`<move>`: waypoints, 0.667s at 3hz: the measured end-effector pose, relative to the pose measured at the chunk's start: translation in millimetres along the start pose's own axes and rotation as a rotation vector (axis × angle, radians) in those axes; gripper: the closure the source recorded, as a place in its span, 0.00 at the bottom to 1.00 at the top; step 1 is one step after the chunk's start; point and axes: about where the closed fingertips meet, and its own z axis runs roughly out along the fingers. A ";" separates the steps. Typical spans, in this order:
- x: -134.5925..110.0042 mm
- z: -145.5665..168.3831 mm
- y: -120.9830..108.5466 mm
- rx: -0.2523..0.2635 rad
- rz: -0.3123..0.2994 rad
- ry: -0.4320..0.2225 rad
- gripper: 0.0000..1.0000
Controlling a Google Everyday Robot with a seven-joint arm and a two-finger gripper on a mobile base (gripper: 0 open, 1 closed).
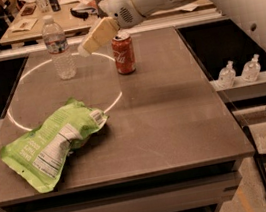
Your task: Pick water bottle
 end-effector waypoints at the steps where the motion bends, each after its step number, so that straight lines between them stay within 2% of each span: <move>1: 0.3 20.2 -4.7 -0.026 0.005 -0.008 0.00; 2: -4.8 52.2 -15.7 -0.049 -0.005 -0.001 0.00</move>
Offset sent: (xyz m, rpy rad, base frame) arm 0.0627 0.0702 -0.0174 -0.0121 0.0127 0.0697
